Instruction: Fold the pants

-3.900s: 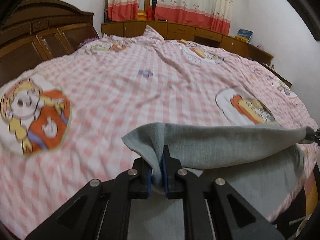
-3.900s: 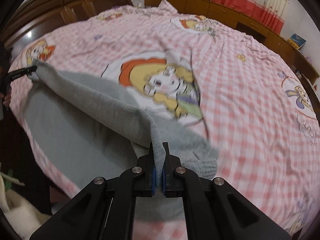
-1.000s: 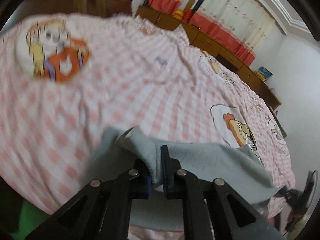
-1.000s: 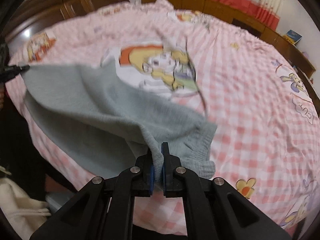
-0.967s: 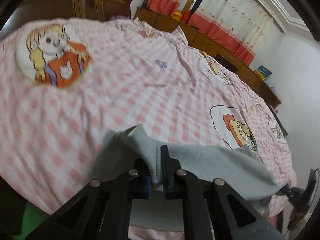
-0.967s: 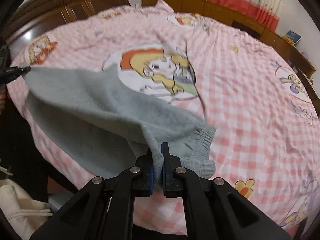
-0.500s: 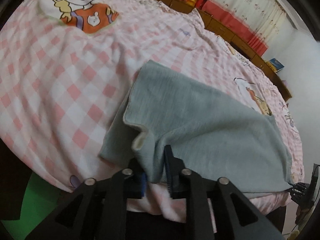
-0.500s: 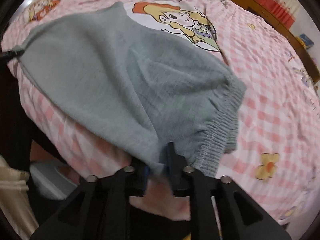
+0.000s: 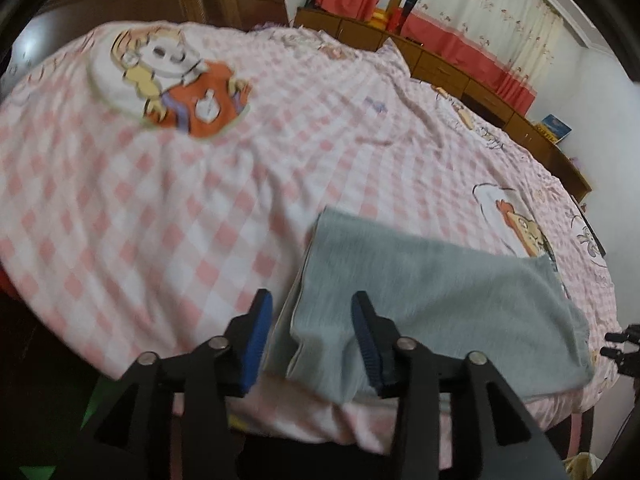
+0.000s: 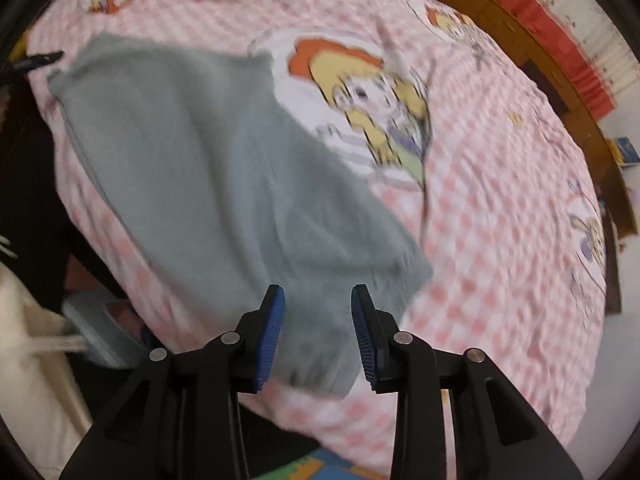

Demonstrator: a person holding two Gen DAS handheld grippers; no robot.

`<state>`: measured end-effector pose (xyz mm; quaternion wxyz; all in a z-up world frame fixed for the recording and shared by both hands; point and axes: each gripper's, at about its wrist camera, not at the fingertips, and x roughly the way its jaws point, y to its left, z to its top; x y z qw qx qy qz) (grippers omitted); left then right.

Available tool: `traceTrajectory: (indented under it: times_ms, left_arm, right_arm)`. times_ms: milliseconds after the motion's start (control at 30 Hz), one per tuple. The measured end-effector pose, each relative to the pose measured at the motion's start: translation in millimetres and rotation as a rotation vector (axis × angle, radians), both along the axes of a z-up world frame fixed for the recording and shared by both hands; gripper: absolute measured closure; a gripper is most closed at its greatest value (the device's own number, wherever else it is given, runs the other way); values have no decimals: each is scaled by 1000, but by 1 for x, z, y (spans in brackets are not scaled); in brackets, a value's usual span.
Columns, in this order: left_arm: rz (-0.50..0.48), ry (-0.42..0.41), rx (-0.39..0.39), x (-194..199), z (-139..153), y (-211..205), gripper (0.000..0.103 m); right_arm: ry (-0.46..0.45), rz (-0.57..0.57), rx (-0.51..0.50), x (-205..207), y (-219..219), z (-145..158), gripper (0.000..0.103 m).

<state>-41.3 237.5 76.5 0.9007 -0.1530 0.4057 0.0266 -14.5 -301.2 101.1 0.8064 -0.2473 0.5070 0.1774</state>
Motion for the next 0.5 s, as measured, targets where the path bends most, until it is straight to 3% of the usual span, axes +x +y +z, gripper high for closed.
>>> traceTrajectory:
  times_ms: [167,300,467,500]
  left_arm:
    - [-11,12,13,35,-7,-9,54]
    - [17,16,16,56,-16,-14,55]
    - [15,5,59,63,-18,-22,70]
    - [11,4,65,64,-17,-22,77]
  right_arm:
    - [-39,13,88,20,21,13,66]
    - [-32,-42,181,51,38,-4,64]
    - [-21,-81,306,86,70,-25,64]
    - [-19,-83,324,90,74,-27,64]
